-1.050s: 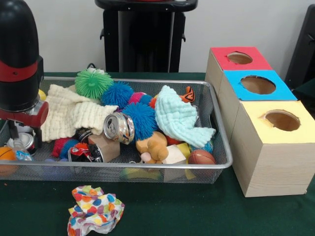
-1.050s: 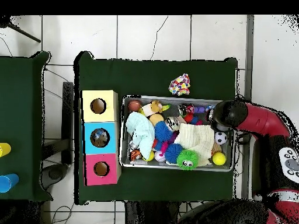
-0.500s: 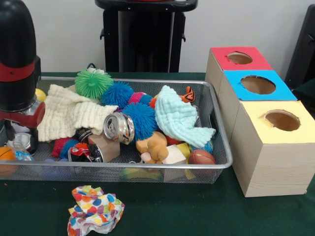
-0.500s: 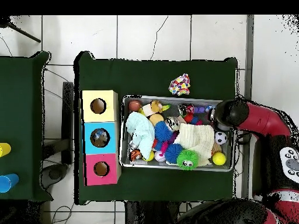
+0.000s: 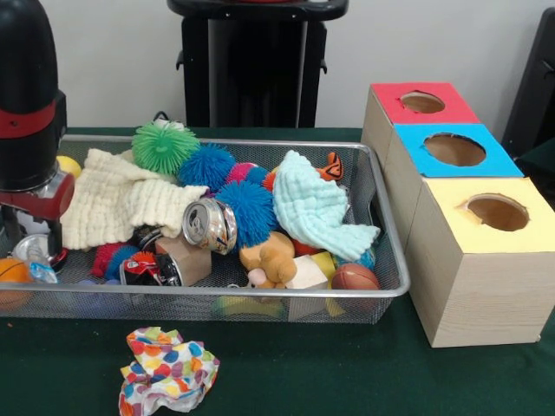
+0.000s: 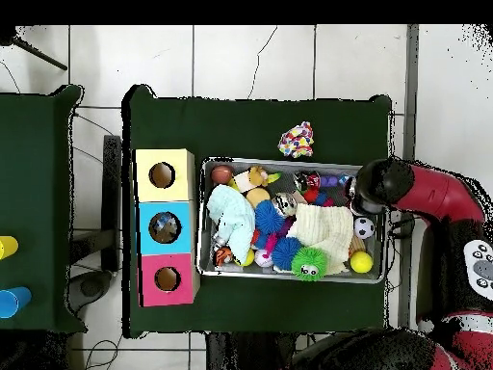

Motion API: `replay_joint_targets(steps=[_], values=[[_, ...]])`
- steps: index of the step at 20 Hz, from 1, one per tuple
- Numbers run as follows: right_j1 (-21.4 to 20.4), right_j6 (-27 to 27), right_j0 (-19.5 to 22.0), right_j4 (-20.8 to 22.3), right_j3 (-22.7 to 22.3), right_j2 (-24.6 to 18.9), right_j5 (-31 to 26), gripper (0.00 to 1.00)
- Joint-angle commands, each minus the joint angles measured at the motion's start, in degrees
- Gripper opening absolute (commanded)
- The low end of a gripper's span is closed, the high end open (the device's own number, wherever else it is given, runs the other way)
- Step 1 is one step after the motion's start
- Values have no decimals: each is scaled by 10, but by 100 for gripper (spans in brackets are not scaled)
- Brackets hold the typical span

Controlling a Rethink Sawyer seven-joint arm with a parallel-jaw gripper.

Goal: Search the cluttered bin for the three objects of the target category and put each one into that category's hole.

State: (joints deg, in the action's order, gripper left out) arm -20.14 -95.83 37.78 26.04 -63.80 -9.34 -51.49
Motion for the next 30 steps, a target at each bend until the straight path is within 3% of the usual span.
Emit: replay_joint_targets(steps=[1,13,30], values=[[1,98,-6,20,14,-21,-63,100],[33,97,-2,16,37,-44,-26,100],[43,101,-11,-8,58,-55,-71,100]])
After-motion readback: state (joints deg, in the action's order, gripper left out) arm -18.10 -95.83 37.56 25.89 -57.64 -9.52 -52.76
